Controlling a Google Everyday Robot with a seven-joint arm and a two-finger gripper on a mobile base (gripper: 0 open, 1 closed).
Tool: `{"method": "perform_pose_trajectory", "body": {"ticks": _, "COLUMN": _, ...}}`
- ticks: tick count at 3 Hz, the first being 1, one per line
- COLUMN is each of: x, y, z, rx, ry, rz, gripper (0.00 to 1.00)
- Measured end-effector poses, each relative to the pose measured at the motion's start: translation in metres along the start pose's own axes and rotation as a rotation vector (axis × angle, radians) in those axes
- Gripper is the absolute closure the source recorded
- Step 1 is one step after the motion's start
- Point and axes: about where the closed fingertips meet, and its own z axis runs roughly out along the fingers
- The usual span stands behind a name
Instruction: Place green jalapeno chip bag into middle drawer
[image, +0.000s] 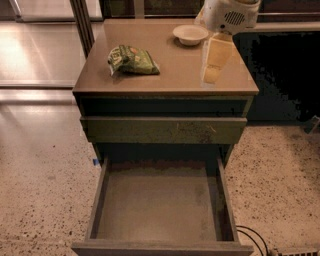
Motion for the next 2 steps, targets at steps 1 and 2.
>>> {"method": "perform_pose_trajectory", "body": {"ticks": 1, "x": -0.0368, "y": -0.031, "z": 0.0211, "rx": 0.003, "ry": -0.039, "rz": -0.044, "gripper": 0.0}}
{"method": "perform_pose_trajectory", "body": {"ticks": 2, "x": -0.0368, "y": -0.031, "z": 0.0211, "rx": 0.003, "ry": -0.039, "rz": -0.044, "gripper": 0.0}}
